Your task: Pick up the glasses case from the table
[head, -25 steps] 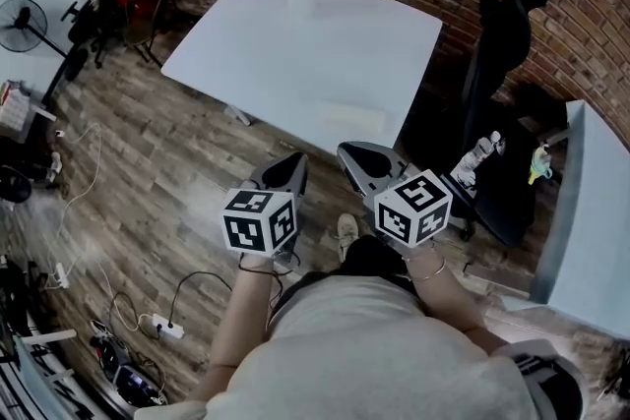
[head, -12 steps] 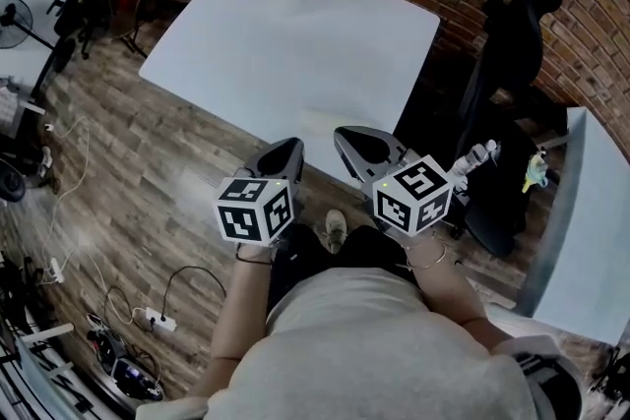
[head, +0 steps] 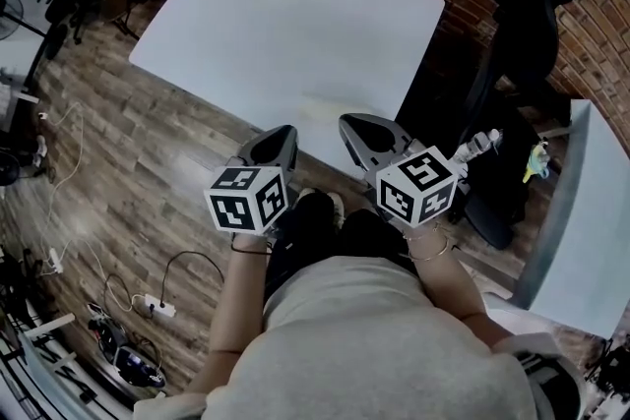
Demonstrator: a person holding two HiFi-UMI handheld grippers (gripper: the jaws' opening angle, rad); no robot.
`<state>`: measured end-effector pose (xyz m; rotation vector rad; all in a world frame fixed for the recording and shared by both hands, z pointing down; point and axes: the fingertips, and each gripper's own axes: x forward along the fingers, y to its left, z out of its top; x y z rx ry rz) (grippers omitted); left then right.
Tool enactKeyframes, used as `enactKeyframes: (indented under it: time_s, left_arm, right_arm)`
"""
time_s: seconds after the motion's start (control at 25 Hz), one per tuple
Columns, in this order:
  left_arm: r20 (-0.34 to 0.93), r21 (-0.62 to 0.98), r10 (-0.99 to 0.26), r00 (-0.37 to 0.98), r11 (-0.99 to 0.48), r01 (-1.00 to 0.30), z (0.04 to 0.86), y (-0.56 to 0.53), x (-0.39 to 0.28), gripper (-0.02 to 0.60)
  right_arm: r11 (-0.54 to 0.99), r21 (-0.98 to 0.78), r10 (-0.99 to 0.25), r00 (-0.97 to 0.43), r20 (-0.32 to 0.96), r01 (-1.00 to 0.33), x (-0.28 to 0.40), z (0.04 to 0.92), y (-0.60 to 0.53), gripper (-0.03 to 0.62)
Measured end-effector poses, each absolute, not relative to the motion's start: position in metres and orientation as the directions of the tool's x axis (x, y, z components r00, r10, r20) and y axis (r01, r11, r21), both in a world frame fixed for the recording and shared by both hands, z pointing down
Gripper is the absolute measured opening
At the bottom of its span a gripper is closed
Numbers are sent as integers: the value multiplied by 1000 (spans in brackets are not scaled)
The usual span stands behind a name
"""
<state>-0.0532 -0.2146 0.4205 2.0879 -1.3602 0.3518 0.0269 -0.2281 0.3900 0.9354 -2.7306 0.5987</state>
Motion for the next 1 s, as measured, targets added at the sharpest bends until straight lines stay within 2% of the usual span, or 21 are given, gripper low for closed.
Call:
enactKeyframes:
  time_s: [0.68,1.0]
  left_arm:
    - [555,411,-661,504,-309,-858,439,-250,-76,15]
    - [552,448,-630,547,-329,-831,455,-264,-79,15]
  right_arm:
    - [655,-213,-600,-671,436,-725,26,412,-269,-2]
    - [732,-120,-527,-669,524,-671,13,436,-280,75]
